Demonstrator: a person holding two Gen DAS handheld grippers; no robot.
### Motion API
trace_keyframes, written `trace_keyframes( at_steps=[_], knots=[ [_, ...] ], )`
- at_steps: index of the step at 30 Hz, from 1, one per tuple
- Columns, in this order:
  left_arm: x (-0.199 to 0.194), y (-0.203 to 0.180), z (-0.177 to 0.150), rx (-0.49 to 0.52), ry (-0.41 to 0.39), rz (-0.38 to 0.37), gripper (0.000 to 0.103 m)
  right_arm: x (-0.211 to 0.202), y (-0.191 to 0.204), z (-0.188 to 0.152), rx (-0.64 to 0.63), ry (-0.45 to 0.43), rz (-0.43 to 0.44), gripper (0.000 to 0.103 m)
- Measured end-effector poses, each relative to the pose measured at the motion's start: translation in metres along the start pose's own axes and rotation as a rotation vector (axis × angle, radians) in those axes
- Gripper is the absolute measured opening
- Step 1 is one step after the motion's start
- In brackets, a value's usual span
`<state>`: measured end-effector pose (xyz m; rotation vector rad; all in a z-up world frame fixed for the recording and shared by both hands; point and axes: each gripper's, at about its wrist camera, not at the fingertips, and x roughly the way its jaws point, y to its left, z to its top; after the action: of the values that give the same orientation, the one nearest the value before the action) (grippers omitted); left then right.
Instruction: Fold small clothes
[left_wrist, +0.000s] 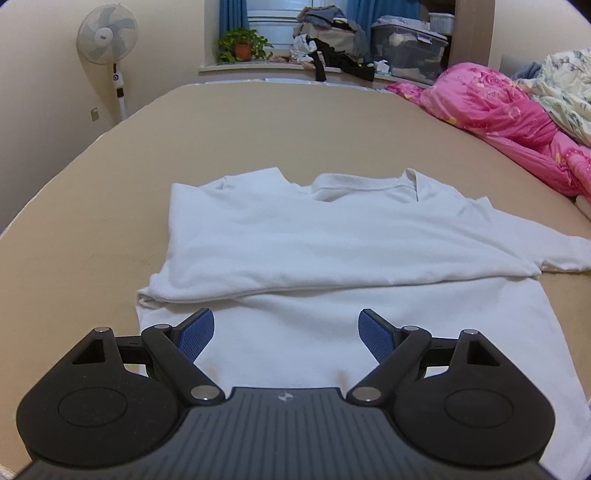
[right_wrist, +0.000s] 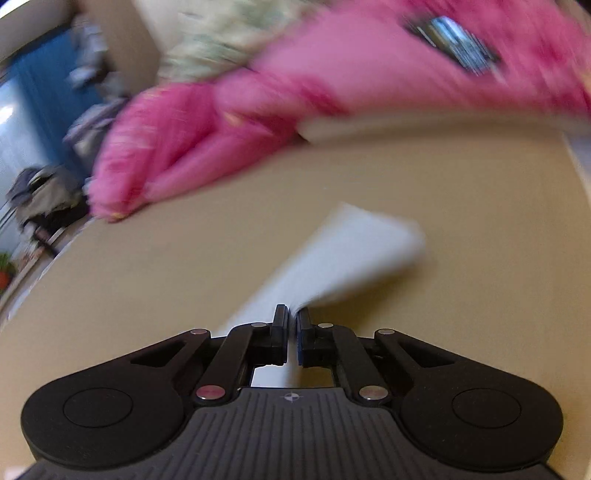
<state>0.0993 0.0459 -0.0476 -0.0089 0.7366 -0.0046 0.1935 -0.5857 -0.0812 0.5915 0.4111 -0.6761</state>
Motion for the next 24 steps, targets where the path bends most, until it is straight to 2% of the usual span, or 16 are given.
trace_keyframes(
  at_steps=[1,3,5,7,8,9,10,11,12,13,14,17,19,20,22,24],
  knots=[
    [-0.001,0.002,0.002,-0.006,-0.004,0.002,0.089,-0.016,0.025,-0.002,-0.085,-0.045,0.033,0.004],
    [-0.003,0.007,0.006,-0.022,-0.012,0.007,0.089,-0.058,0.087,-0.019,-0.294,-0.144,0.152,0.004],
    [-0.006,0.014,0.011,-0.044,-0.026,0.011,0.089,-0.109,0.148,-0.05,-0.476,-0.21,0.341,0.004],
    [-0.011,0.023,0.017,-0.068,-0.043,0.022,0.089,-0.16,0.198,-0.092,-0.607,-0.208,0.56,0.004],
    [-0.014,0.027,0.019,-0.084,-0.051,0.028,0.089,-0.182,0.217,-0.114,-0.652,-0.177,0.663,0.005],
    [-0.015,0.034,0.022,-0.102,-0.058,0.033,0.089,-0.2,0.234,-0.137,-0.682,-0.101,0.768,0.005],
    [-0.017,0.04,0.024,-0.116,-0.062,0.039,0.089,-0.21,0.25,-0.159,-0.696,0.029,0.861,0.013],
    [-0.018,0.047,0.026,-0.132,-0.065,0.049,0.089,-0.215,0.264,-0.184,-0.711,0.21,0.935,0.016],
    [-0.019,0.054,0.028,-0.154,-0.064,0.06,0.089,-0.217,0.273,-0.206,-0.731,0.345,0.965,0.021],
    [-0.02,0.062,0.03,-0.179,-0.06,0.066,0.089,-0.22,0.278,-0.224,-0.765,0.439,0.971,0.021],
    [-0.022,0.069,0.032,-0.206,-0.058,0.065,0.089,-0.225,0.278,-0.237,-0.8,0.485,0.966,0.021],
    [-0.03,0.087,0.036,-0.284,-0.059,0.037,0.081,-0.238,0.262,-0.234,-0.856,0.492,0.954,0.025],
    [-0.034,0.091,0.037,-0.298,-0.053,0.002,0.06,-0.24,0.245,-0.213,-0.866,0.471,0.928,0.03],
    [-0.035,0.089,0.038,-0.296,-0.049,-0.021,0.055,-0.239,0.235,-0.198,-0.866,0.455,0.906,0.032],
    [-0.033,0.084,0.038,-0.283,-0.036,-0.079,0.04,-0.236,0.212,-0.174,-0.861,0.431,0.862,0.036],
    [-0.029,0.072,0.036,-0.264,-0.015,-0.125,0.04,-0.234,0.187,-0.154,-0.848,0.407,0.821,0.04]
  ],
)
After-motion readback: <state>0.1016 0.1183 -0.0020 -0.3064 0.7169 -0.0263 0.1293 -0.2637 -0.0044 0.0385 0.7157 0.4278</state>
